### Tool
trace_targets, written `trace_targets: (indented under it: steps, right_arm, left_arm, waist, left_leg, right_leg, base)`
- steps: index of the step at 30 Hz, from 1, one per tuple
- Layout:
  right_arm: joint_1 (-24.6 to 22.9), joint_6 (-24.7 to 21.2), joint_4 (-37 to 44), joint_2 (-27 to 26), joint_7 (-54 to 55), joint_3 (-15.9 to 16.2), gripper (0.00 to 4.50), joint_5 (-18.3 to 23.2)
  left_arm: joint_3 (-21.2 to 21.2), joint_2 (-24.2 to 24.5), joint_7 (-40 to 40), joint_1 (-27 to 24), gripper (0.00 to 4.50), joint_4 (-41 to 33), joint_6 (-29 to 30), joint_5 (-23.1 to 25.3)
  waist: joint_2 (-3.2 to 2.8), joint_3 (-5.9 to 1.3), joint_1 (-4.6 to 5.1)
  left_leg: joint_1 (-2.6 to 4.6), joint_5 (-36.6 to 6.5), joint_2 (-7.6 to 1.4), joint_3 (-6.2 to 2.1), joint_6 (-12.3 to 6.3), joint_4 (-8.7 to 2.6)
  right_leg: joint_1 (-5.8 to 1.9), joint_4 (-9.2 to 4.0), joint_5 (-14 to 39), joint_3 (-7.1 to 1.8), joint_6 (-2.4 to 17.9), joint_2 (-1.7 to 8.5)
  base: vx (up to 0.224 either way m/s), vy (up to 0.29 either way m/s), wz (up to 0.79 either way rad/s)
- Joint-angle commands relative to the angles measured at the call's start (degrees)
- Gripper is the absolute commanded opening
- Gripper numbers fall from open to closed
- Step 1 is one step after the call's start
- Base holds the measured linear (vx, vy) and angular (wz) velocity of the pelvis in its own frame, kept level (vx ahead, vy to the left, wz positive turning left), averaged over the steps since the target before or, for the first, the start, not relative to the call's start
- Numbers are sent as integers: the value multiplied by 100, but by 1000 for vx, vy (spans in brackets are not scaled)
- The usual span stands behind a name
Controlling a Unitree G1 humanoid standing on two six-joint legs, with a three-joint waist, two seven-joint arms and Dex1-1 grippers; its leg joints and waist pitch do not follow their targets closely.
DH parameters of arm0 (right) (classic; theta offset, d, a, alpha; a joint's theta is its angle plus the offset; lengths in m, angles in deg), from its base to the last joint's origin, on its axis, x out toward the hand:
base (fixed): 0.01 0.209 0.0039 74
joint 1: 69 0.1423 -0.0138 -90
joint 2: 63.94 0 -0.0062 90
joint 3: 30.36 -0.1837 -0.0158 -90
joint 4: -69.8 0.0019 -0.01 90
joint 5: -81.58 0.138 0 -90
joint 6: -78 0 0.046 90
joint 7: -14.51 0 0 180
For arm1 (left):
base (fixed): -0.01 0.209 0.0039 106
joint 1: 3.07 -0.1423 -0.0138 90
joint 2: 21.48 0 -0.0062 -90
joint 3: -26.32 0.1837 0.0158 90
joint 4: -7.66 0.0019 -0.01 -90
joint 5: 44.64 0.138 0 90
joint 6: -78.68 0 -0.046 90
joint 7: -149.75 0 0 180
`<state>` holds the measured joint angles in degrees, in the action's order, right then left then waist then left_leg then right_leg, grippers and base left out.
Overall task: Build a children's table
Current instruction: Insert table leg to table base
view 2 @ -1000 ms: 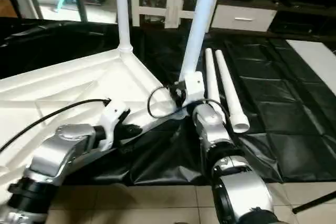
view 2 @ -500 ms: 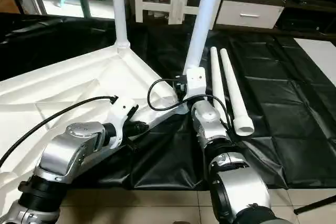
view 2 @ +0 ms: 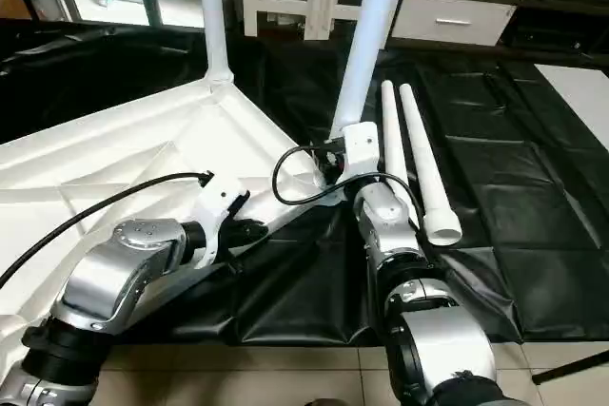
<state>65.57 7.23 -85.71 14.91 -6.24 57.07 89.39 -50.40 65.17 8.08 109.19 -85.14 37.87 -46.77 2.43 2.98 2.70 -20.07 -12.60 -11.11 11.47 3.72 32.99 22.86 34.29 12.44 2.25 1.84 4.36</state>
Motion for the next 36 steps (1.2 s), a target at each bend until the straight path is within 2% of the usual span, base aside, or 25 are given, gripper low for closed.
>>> trace_targets:
  steps: [1, 4, 8, 9, 11, 12, 14, 15, 18, 20, 24, 28, 36]
  right_arm:
    - [-358, -92, -404, -411, -812, 440, 196, -308]
    - [-328, -88, -292, -413, -1350, 295, 196, -110]
    - [-301, -97, -194, -325, -1754, 68, 196, 195]
    - [-285, -127, -150, -264, -1908, -43, 196, 325]
    - [-278, -146, -137, -238, -1966, -86, 196, 369]
    - [-248, -251, -127, -120, -2238, -240, 196, 475]
    - [-240, -329, -136, -74, -2327, -283, 196, 501]
    - [-230, -433, -140, -21, -2500, -344, 196, 573]
    - [-224, -485, -134, 13, -2635, -384, 196, 635]
    - [-217, -498, -131, 22, -2705, -408, 248, 654]
    - [-191, -458, -137, 22, -2727, -355, 277, 540]
    - [-173, -467, -86, 2, -2906, -414, 277, 587]
    - [-82, -574, -65, 185, -3141, -493, 277, 648]
  left_arm:
    - [139, -76, -8, 178, 0, -93, -332, -29]
    - [158, 14, 46, 152, 0, -97, -371, -16]
    - [191, 133, 132, 117, 0, -112, -426, -52]
    - [199, 171, 163, 99, 0, -123, -444, -64]
    - [203, 185, 175, 93, 0, -126, -452, -70]
    - [224, 227, 206, 81, 0, -126, -487, -88]
    - [228, 235, 209, 73, 0, -126, -497, -90]
    - [238, 248, 212, 68, 0, -121, -514, -90]
    - [251, 253, 213, 66, 0, -108, -541, -86]
    - [257, 253, 212, 72, 0, -96, -561, -85]
    - [276, 268, 197, 80, 0, -84, -598, -102]
    - [282, 293, 206, 63, 0, -105, -605, -112]
    - [303, 417, 281, 14, 0, -141, -654, -148]
  waist:
    - [-59, -216, -13]
    - [-62, -230, -12]
    - [-68, -231, -21]
    - [-75, -244, -28]
    - [-78, -246, -30]
    - [-76, -257, -37]
    - [-98, -275, -48]
    - [-86, -274, -51]
    - [-76, -281, -71]
    - [-78, -278, -93]
    - [-71, -269, -133]
    - [-74, -270, -144]
    - [-75, -292, -155]
  left_leg:
    - [5, -278, -236, -55, -837, -331]
    - [-1, -112, -241, -51, -936, -309]
    - [5, -45, -243, -46, -1023, -296]
    - [9, 102, -249, -51, -1057, -281]
    - [7, 143, -248, -50, -1080, -275]
    - [5, 326, -244, -53, -1165, -257]
    - [11, 475, -250, -57, -1244, -235]
    - [12, 622, -252, -56, -1298, -216]
    - [12, 570, -258, -55, -1302, -200]
    - [19, 509, -262, -54, -1270, -199]
    - [18, 301, -269, -47, -1180, -200]
    - [6, 165, -264, -51, -1008, -201]
    - [6, 516, -244, -51, -1218, -160]
  right_leg:
    - [-236, -274, -374, -222, 1607, 305]
    - [-249, -240, -590, -225, 1694, 308]
    - [-253, -228, -609, -228, 1776, 311]
    - [-254, -206, -750, -224, 1818, 306]
    - [-254, -198, -804, -223, 1837, 303]
    - [-261, -173, -1002, -218, 1884, 301]
    - [-265, -150, -1153, -214, 1931, 301]
    - [-258, -134, -1252, -206, 1969, 297]
    - [-264, -130, -1138, -207, 1985, 317]
    - [-258, -136, -1004, -207, 1972, 320]
    - [-248, -148, -717, -212, 1942, 328]
    - [-256, -149, -495, -216, 1884, 326]
    - [-259, -101, -923, -206, 1938, 315]
  base:
    - [0, 0, 0]
    - [0, 0, 0]
    - [0, 0, 0]
    - [0, 0, 0]
    - [0, 0, 0]
    - [0, 0, 0]
    - [0, 0, 0]
    - [0, 0, 0]
    - [0, 0, 0]
    - [0, 0, 0]
    - [0, 0, 0]
    - [0, 0, 0]
    - [0, 0, 0]
